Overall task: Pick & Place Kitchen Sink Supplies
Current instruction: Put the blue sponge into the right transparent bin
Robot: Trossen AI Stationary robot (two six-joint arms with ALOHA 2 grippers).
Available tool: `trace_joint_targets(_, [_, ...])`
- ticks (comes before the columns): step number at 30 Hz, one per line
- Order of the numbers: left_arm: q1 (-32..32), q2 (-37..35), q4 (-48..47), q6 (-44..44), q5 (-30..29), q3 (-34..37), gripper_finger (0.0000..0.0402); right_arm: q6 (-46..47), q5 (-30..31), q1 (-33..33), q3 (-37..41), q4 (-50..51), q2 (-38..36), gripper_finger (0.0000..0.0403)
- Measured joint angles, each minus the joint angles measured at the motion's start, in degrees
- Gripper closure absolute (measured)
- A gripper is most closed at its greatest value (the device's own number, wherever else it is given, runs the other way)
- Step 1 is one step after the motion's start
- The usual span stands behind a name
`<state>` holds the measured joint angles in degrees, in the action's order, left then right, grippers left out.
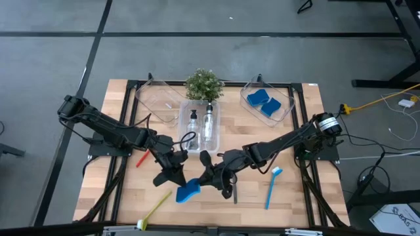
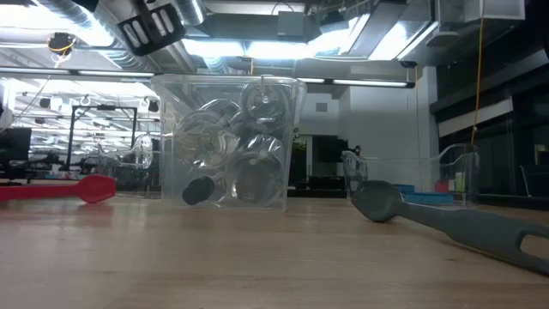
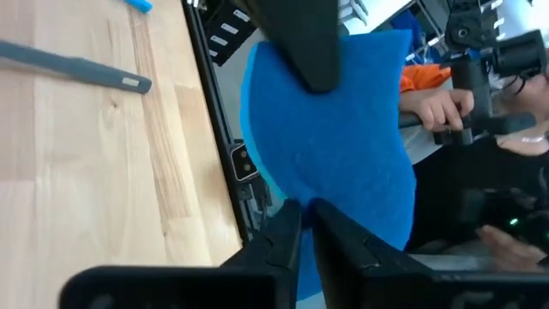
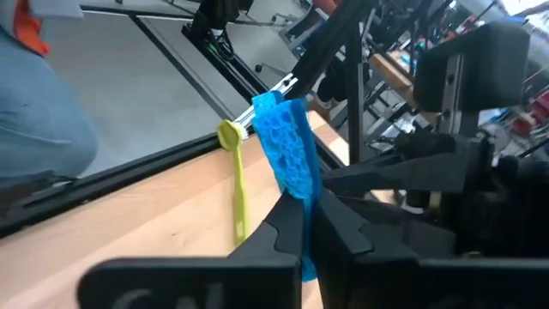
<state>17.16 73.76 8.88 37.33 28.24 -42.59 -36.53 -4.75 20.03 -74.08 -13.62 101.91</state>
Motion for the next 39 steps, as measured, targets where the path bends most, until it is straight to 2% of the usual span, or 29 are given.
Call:
trace_joint_targets(7, [0.8, 0.02, 0.2, -4.66, -1.43, 0.0, 0.0323, 4.41, -0.05, 0.01, -0.07, 3.23, -0.39, 0.0394])
trace_joint_targets(15, [1.61, -0.02, 0.48, -5.14, -10.71, 0.0, 0.0272, 15.31, 1.13, -0.13, -0.04, 12.28, -4.75, 0.0394])
trace_joint_targets(20, [1.94, -0.02, 0.44, -5.33, -13.86, 0.0, 0.0273, 23.97, 6.3, -0.31, -0.02, 19.79, -8.58, 0.0393])
trace_joint_targets(24, [2.39, -0.02, 0.47, -8.2, -17.77, 0.0, 0.028, 29.73, 12.84, -0.35, 0.0, 24.54, -11.05, 0.0393])
trace_joint_targets(29, [3.32, -0.02, 0.25, -13.17, -25.58, 0.0, 0.029, 36.56, 20.44, -0.8, 0.0, 30.69, -14.33, 0.0393])
trace_joint_targets(39, [5.43, -0.02, 0.08, -19.68, -41.97, 0.0, 0.0314, 55.0, 28.8, -4.83, 0.02, 49.08, -21.07, 0.0393])
